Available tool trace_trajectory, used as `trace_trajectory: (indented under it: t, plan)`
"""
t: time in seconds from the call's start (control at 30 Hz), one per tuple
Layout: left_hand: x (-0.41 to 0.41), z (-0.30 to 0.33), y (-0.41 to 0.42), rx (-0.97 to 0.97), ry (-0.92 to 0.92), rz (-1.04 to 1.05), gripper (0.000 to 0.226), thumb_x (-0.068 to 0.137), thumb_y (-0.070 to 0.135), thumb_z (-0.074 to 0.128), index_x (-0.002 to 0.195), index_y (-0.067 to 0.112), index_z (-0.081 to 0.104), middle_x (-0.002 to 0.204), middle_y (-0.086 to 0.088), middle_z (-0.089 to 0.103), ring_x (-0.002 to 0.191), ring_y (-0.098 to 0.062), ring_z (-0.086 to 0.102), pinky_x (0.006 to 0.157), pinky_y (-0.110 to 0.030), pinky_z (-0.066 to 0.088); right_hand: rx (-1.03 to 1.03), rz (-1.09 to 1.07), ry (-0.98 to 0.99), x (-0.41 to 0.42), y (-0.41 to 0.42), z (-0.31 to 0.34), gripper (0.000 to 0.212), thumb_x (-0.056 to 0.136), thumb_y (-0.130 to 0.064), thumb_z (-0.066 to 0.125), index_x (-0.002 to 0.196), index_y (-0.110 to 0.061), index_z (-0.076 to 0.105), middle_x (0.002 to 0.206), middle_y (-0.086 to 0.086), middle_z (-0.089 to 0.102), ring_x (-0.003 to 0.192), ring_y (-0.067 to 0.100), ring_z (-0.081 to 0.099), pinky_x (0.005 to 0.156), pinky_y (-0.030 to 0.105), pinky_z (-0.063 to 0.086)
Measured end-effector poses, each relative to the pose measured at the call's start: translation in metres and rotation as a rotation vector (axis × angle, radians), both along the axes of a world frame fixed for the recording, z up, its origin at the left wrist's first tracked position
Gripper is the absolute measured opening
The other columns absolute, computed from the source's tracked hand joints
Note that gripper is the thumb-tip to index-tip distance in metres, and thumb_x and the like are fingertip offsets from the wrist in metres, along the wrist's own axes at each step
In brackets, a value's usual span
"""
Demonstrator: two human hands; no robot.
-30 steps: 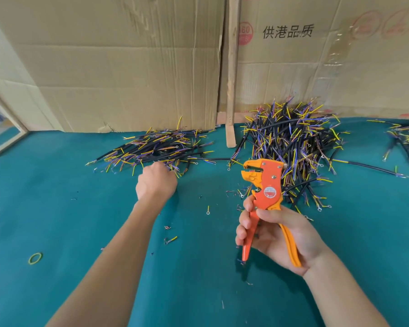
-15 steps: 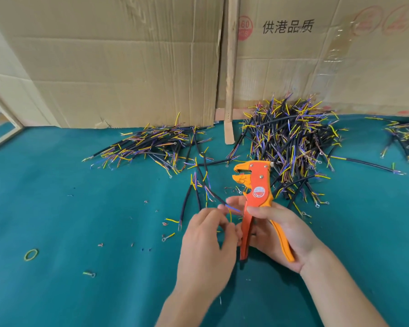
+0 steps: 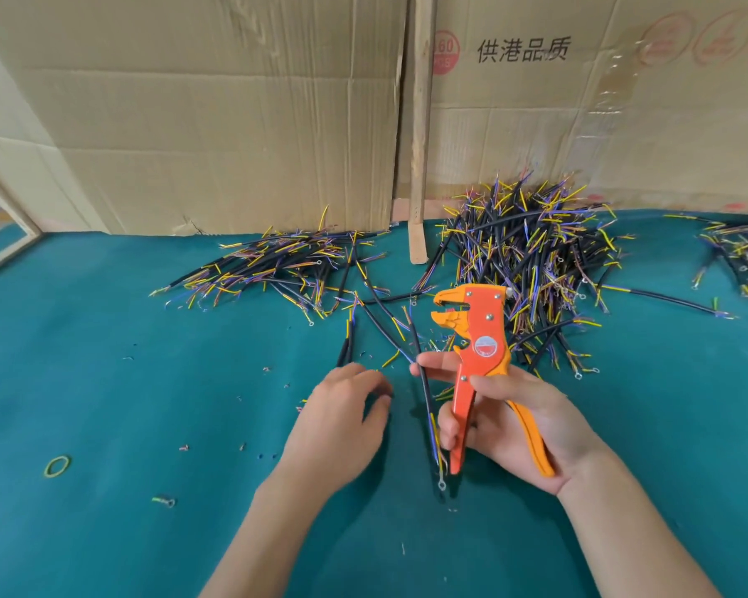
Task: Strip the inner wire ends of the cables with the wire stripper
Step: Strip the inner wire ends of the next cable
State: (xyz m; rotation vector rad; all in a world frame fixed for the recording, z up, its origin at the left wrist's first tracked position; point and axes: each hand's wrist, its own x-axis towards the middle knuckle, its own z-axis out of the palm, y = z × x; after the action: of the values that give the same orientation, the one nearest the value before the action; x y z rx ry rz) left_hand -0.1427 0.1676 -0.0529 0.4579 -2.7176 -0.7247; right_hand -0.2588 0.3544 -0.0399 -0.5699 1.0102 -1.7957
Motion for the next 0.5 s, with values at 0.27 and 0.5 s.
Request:
trace_trajectory:
  t: [0.27, 0.5]
  plan:
    - [-0.022, 0.024, 0.005, 0.185, 0.184, 0.204, 0.023, 0.099, 0.034, 0.053, 0.096, 0.022, 0.073, 0.090, 0.007, 0.072, 0.086, -0.022, 0.058, 0.076, -0.034, 0.044, -0.059, 0.068, -0.006, 0.000, 0.001, 0.003, 0.072, 0.078, -0.026, 0.082, 0.138, 0.003, 0.055, 0.142, 0.031, 0.049, 0.072, 0.029, 0.058, 0.073, 0.044, 0.051]
    - [-0.042, 0.021, 0.030, 1.256, 0.422, 0.058, 0.016, 0.102, 0.008, 0.054, 0.109, 0.000, 0.065, 0.080, -0.013, 0.066, 0.065, -0.024, 0.068, 0.065, -0.039, 0.060, 0.030, 0.047, -0.005, 0.004, -0.004, 0.000, 0.067, 0.074, -0.026, 0.085, 0.131, 0.002, 0.063, 0.129, 0.025, 0.063, 0.074, 0.036, 0.064, 0.073, 0.046, 0.054]
